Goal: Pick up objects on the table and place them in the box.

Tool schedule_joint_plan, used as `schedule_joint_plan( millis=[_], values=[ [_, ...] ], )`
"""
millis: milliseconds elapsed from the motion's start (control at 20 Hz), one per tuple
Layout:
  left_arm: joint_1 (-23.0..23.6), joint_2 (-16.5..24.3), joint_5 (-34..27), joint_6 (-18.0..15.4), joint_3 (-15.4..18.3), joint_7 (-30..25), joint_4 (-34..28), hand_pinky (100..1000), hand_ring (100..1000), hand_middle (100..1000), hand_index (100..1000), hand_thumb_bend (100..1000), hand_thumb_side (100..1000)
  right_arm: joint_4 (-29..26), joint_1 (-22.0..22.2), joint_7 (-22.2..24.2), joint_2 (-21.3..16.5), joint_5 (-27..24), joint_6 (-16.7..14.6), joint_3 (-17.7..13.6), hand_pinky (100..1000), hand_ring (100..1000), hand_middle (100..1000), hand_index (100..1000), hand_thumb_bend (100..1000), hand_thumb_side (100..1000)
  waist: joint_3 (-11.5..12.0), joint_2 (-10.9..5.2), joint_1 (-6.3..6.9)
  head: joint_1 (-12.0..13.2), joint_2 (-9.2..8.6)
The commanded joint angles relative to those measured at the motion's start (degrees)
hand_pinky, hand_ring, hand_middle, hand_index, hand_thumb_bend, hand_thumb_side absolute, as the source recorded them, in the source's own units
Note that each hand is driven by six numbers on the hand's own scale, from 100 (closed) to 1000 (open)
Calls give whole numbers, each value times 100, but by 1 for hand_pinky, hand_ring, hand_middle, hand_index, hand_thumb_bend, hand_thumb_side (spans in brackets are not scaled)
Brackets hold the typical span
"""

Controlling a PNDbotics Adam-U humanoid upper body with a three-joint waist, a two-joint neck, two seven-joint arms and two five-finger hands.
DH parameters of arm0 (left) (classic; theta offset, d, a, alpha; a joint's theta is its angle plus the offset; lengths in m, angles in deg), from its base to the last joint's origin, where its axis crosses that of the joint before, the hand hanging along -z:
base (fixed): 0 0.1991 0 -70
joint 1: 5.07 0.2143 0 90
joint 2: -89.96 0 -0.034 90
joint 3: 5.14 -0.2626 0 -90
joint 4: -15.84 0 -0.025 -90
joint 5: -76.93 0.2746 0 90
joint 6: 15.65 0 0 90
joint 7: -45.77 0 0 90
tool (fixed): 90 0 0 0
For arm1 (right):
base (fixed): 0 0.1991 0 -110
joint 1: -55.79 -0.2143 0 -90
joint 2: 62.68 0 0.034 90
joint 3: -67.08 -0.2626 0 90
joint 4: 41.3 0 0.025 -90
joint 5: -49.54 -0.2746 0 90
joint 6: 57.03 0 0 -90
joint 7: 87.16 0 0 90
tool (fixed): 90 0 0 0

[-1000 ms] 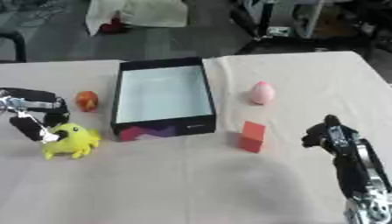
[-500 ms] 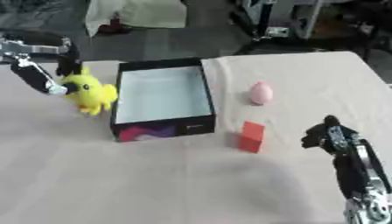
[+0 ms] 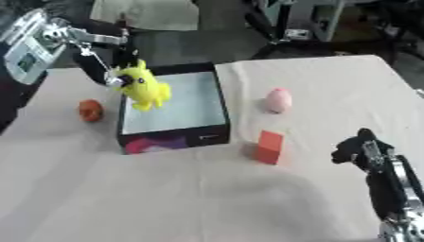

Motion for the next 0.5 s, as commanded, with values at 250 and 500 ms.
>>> schedule_joint_plan(
  millis=[250,500],
  values=[
    [-158,-891,1861,188,495,1244,1084,748,707,750,888,365,554,-31,-50,4,11,-29,0,-22,530,528,499,416,100,813,12,-64,-102,-58,-11],
    [-251,-756,3086,-215,1114,2296,1611,757,723,766,897,336,618,-28,-36,-12,17,-26,3,-35,531,528,500,416,100,813,54,-79,-109,-105,-11]
  ],
)
